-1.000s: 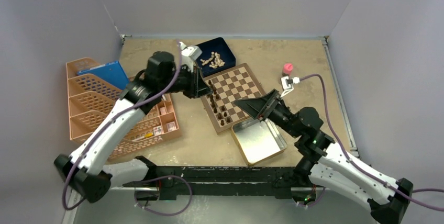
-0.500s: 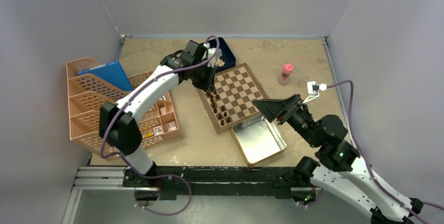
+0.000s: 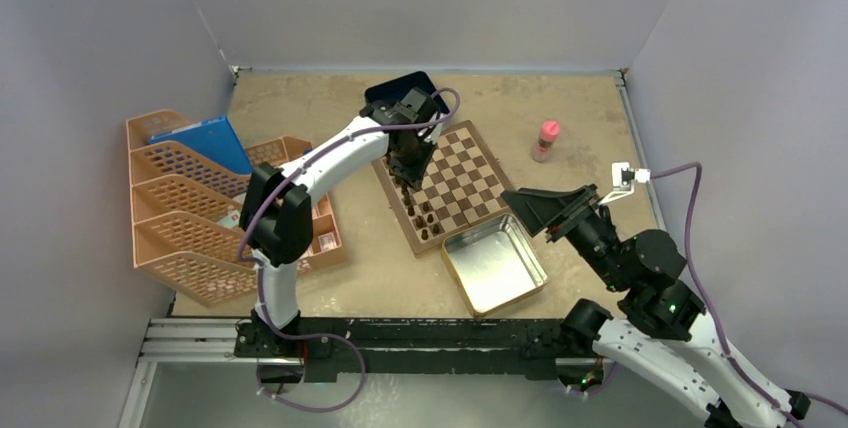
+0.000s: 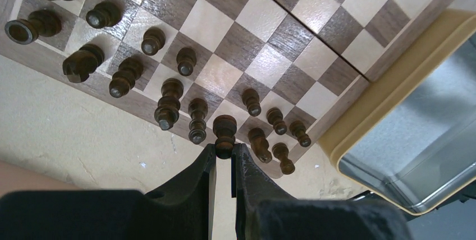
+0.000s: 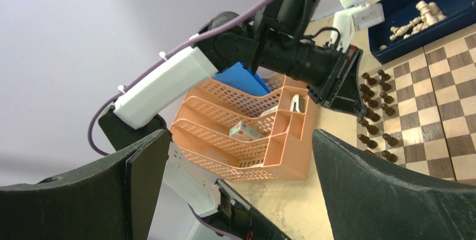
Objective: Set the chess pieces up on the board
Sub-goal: Place the chess piece on the chessboard.
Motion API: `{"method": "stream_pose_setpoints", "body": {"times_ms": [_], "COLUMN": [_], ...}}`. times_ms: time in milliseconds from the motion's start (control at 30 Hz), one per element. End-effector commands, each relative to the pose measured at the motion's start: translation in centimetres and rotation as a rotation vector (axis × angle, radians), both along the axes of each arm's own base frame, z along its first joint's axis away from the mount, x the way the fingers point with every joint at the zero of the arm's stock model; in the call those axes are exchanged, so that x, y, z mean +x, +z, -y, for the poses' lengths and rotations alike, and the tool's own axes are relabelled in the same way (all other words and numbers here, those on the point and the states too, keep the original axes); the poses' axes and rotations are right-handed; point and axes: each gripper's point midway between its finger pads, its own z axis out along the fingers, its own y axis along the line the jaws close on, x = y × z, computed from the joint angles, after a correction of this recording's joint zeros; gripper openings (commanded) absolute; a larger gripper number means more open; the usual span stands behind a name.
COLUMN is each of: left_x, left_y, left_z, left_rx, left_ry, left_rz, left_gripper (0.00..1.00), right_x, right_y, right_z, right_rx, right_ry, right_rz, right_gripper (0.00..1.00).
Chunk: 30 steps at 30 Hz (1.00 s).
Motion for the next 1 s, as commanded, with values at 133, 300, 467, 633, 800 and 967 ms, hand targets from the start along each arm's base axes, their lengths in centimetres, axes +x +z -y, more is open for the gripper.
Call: {"method": "stream_pose_setpoints", "body": {"times_ms": [133, 300, 467, 633, 800, 967], "left_x": [0.8, 0.6, 0.6, 0.9, 1.0, 0.9], "left_y": [-0.1, -1.3, -2.0, -2.3, -3.1, -3.7], "left_z": [0.2, 0.7, 1.2, 1.3, 1.3, 1.4], "left_rx": [0.045, 0.046, 0.055, 0.065, 0.077, 0.088], "left_ry": [-0.023, -0.038, -0.048, -0.042, -0.044, -0.047], "left_rz": [0.023, -0.015, -0.023, -0.016, -0.028, -0.044], "left_gripper": [0.00, 0.00, 0.00, 0.00, 0.02, 0.04], "right_x": [-0.5, -0.4, -0.5, -0.5, -0.3, -0.3], "right_y": [3.3, 3.4, 3.3, 3.4, 3.2, 3.1], "right_z": [2.0, 1.8, 1.9, 1.8, 1.6, 1.4], "right_rx": [0.059, 0.047, 0.048, 0.041, 0.019, 0.018], "right_ry": [-0.058, -0.052, -0.054, -0.050, -0.046, -0.043], "right_rz": [0.064, 0.064, 0.063, 0.061, 0.054, 0.051], "right_gripper": [0.99, 0.99, 0.99, 0.99, 0.99, 0.99]}}
